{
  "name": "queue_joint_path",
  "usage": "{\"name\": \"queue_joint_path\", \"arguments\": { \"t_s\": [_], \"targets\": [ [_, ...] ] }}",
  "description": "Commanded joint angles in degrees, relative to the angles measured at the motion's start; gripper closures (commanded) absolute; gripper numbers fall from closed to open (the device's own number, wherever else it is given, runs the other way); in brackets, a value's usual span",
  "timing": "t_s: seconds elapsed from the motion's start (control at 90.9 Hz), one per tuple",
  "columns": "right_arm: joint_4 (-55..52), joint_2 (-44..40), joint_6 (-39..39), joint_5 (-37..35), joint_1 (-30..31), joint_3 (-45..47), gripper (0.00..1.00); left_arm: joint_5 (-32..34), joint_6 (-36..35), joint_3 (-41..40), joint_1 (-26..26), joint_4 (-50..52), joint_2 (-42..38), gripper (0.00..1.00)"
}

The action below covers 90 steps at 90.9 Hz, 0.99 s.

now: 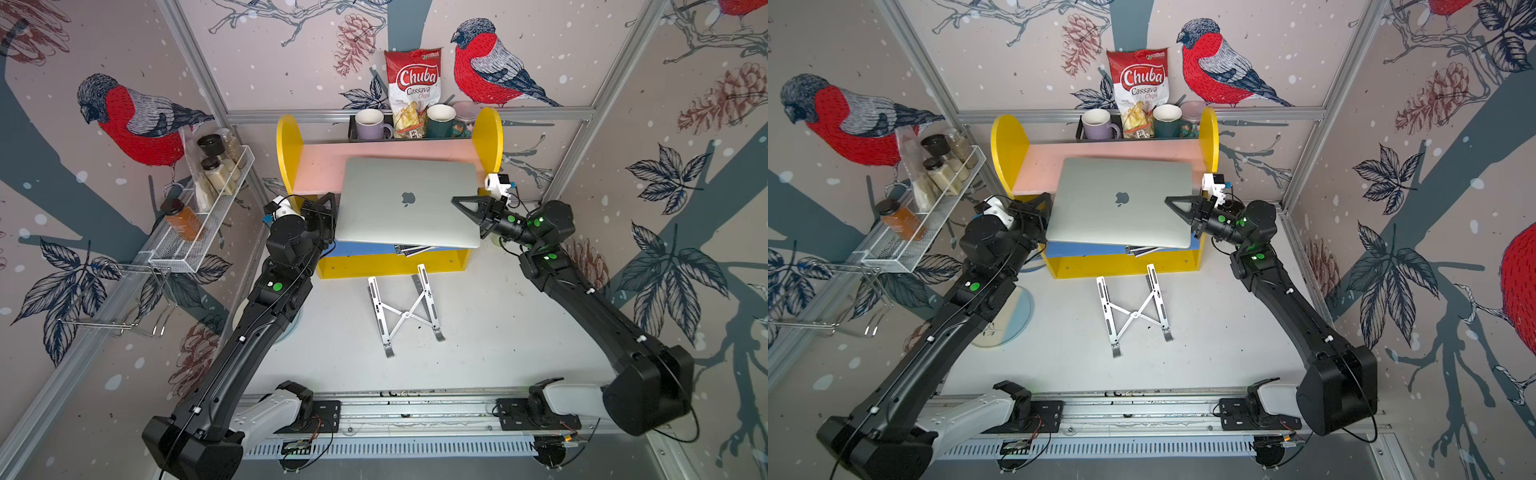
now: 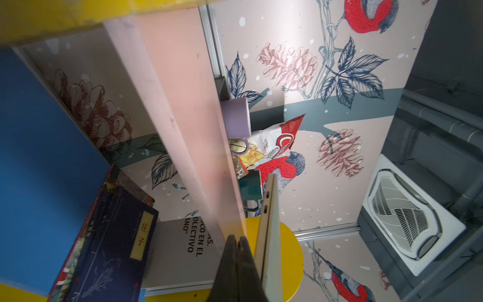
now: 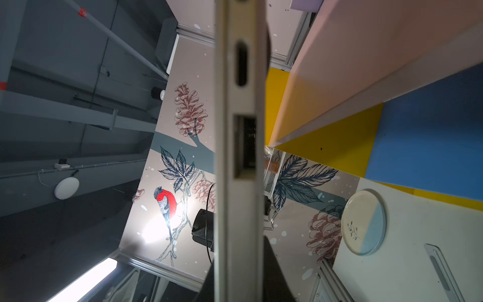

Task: Close the laptop lid and set it aside
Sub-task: Place the laptop on the shelf.

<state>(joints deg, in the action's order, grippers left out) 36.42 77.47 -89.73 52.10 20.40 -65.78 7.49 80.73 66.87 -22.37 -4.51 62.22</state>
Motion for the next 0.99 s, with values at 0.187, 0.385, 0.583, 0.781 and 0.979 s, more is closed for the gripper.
{"name": "queue_joint_path", "arguments": {
  "t_s": [0.187,0.385,0.583,0.781,0.979],
  "targets": [
    [11.6,3.8,-8.2,4.1,-0.7,-4.9,1.00,-42.3,2.7,2.4,1.2,-1.5,0.0,1.00],
    [1.0,2.6,-3.2,3.0,-1.2,-6.9,1.00,-40.7,-0.9,2.9,3.5,5.2,-1.9,1.00],
    [-4.2,1.8,-1.2,0.1,-1.4,-7.3,1.00,-39.0,-4.6,4.6,5.4,11.9,-3.2,1.00],
    [-3.1,2.5,-2.5,-0.2,-2.2,-7.8,1.00,-39.8,-5.5,4.4,8.9,14.6,-4.3,1.00],
    [-1.4,3.8,-4.4,-0.3,-3.2,-8.8,1.00,-42.0,-7.5,6.2,12.1,18.0,-3.9,1.00]
  ]
}}
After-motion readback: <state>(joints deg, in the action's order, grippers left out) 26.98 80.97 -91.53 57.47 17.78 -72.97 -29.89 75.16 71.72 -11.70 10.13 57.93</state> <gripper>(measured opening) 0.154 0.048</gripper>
